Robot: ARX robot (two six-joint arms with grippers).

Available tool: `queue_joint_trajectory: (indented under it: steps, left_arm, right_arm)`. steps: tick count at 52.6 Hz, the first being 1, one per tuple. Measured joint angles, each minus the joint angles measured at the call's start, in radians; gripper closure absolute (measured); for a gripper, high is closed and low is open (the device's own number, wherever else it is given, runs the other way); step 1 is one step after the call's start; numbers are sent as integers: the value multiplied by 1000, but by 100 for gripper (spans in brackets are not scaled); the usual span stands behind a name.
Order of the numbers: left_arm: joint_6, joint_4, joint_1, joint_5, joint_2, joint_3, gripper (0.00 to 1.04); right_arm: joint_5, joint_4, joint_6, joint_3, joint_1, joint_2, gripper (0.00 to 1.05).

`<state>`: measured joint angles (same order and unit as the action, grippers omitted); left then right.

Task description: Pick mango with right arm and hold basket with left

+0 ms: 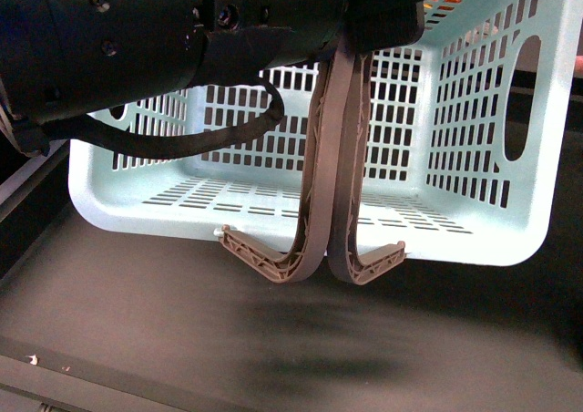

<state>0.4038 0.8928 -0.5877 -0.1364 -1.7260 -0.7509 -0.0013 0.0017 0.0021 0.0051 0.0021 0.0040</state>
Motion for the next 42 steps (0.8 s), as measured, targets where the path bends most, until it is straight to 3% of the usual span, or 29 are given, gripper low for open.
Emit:
queue_joint_trajectory:
  steps: [42]
  left_arm:
    - [-15, 11, -5, -5, -2, 9, 96]
  right_arm:
    - [0, 0, 0, 0, 0, 0, 8]
